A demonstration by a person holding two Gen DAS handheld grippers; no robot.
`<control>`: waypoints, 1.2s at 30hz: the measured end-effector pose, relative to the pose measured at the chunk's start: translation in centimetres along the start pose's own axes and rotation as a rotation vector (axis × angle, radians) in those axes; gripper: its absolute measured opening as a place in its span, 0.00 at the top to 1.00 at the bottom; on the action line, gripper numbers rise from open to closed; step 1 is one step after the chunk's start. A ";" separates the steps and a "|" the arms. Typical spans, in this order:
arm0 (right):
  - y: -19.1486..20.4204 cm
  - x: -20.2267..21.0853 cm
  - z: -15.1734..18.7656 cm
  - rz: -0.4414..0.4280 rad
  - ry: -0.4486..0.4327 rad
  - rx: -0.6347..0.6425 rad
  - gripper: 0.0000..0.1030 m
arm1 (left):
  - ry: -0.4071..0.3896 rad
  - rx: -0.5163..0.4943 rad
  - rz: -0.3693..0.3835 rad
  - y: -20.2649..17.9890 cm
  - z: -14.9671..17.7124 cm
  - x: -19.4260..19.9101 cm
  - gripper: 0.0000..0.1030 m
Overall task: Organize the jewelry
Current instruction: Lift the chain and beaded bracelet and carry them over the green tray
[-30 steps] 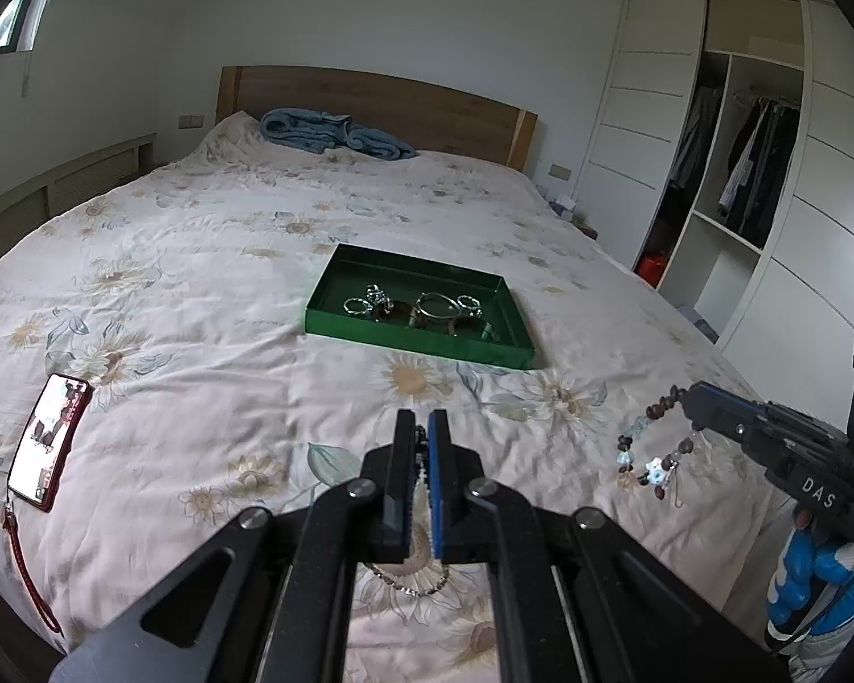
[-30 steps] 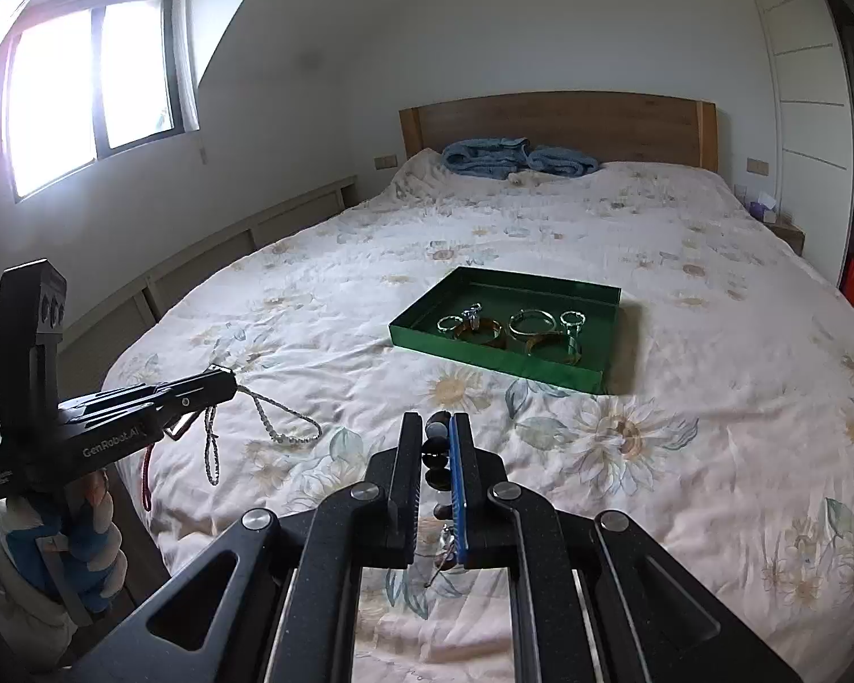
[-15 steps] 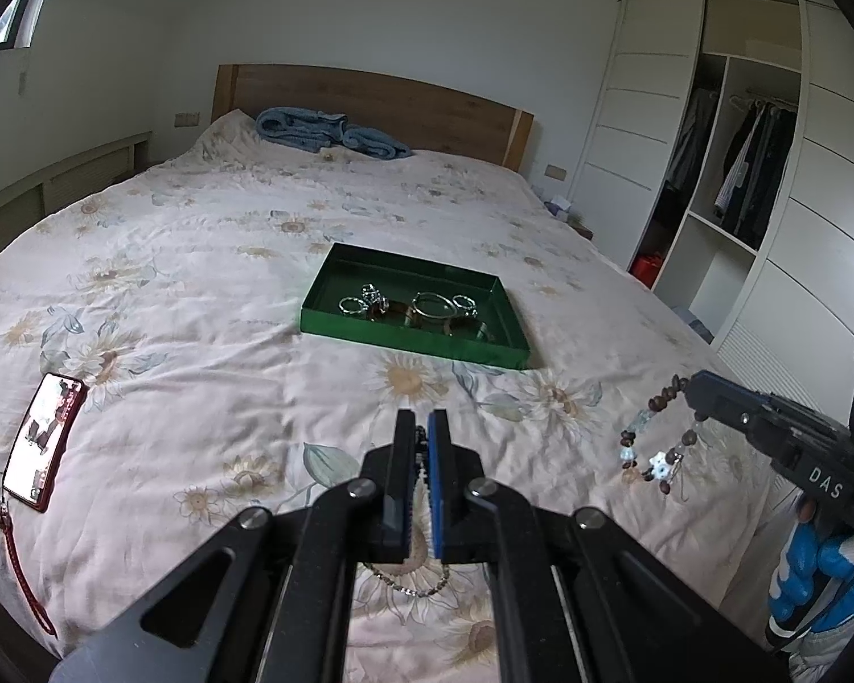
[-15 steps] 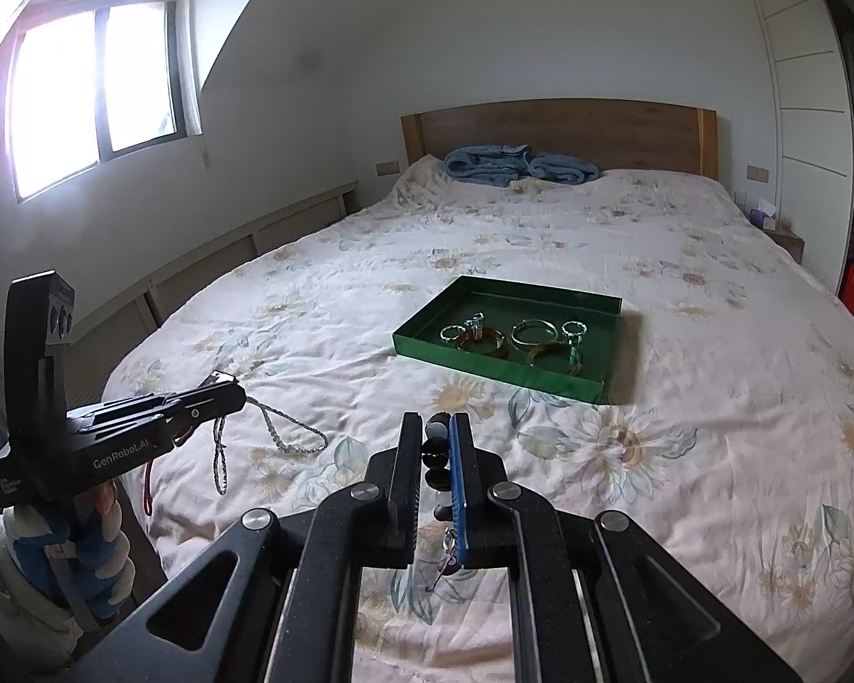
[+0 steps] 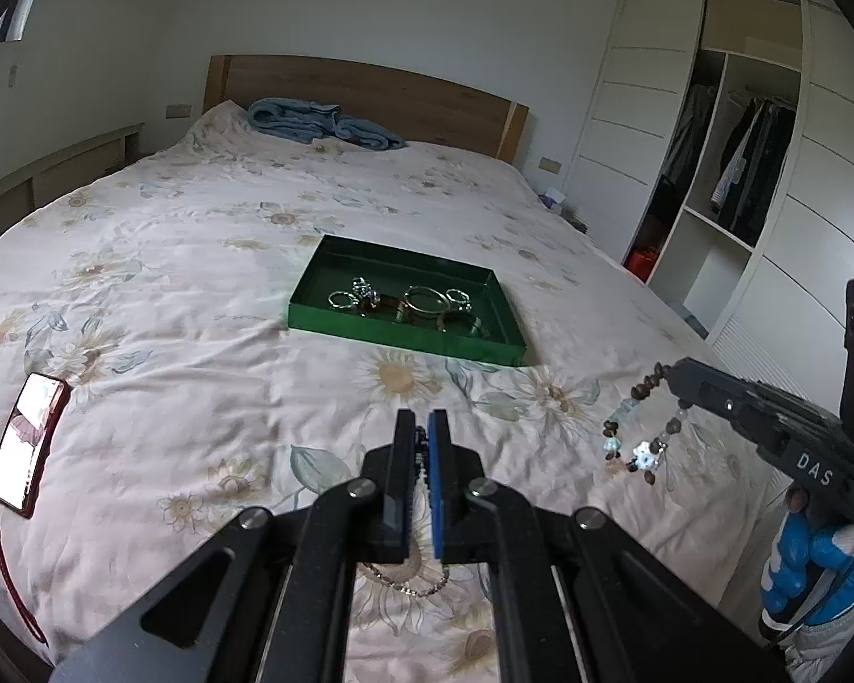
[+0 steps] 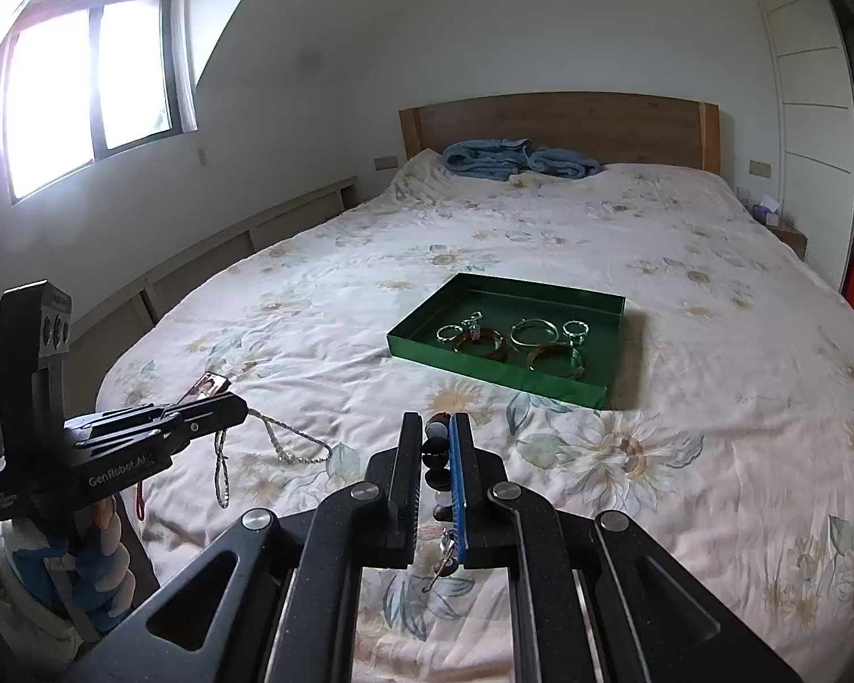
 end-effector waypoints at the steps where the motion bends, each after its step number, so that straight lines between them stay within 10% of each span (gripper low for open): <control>1: 0.0 -0.1 -0.1 0.001 0.001 0.001 0.91 | 0.001 0.000 0.002 0.0 -0.1 -0.1 0.96; 22: -4.4 -6.5 -3.2 0.019 0.049 -0.029 0.91 | 0.086 0.022 0.000 2.2 -2.2 -7.8 0.96; 36: -10.3 -16.9 -10.1 0.051 0.060 -0.082 0.91 | 0.120 0.016 -0.044 4.4 -11.0 -18.0 0.96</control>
Point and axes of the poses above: each gripper's, at about its wrist camera, not at the fingertips, and x roughly against the way its jaws point, y to its left, z to its underside, the point moved 7 cm from there along -x, roughly the way its jaws point, and after that the axes turned 4 degrees about y, right-handed, at the moved point
